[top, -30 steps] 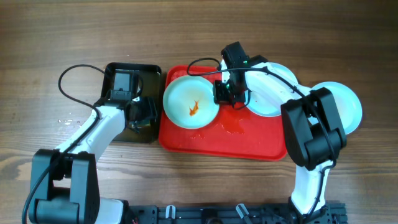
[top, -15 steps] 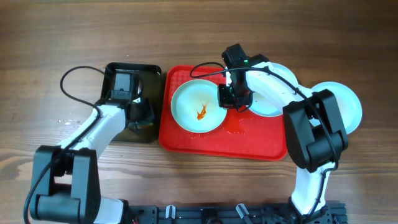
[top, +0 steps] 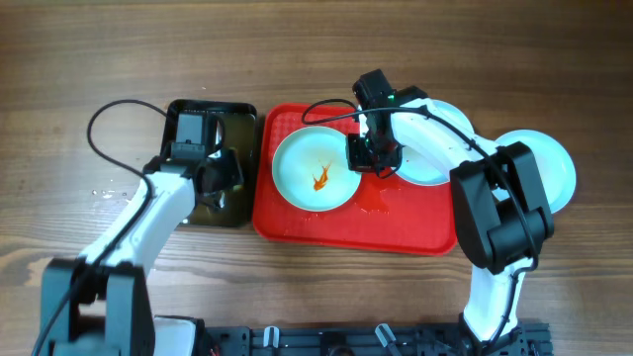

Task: Clean dirty plates on tray and stack at the side
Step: 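Carry the sponge with the left gripper to the left plate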

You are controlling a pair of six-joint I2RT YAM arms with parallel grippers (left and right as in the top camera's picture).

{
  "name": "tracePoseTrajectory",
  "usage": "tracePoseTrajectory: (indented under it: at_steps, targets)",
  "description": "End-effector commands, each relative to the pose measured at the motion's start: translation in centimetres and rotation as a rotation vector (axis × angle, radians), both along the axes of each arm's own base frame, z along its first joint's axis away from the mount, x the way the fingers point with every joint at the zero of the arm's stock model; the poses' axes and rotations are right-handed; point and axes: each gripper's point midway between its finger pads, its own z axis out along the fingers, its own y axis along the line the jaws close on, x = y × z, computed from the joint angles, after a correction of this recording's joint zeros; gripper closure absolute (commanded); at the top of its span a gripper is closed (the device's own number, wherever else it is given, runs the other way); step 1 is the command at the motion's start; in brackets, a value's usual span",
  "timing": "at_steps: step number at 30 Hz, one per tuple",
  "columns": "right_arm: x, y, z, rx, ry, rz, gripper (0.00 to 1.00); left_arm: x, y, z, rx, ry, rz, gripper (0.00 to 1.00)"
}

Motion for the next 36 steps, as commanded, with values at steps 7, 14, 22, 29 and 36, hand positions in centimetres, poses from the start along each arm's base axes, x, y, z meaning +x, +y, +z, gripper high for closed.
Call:
tracePoseTrajectory:
  at_steps: [7, 14, 22, 29, 36]
  targets:
    - [-0.2, -2.4, -1.6, -0.127, -0.001, 0.008, 0.96, 3.2, -0.3, 7.3, -0.025, -0.286, -0.007, 0.96]
    - [-0.2, -2.4, -1.6, -0.127, -0.001, 0.007, 0.96, 5.8, 1.3, 13.3, 0.109, -0.544, -0.030, 0.96]
    - [-0.1, -2.4, -1.6, -0.127, -0.002, 0.007, 0.96, 6.4, 1.5, 14.8, 0.111, -0.608, -0.016, 0.96]
    - [-0.1, -2.4, -1.6, -0.127, -0.001, 0.007, 0.96, 4.4, 1.6, 8.5, 0.076, -0.371, 0.036, 0.96]
    - [-0.2, -2.4, -1.6, -0.127, -0.002, 0.016, 0.96, 1.5, -5.1, 2.9, -0.262, -0.107, -0.161, 0.96]
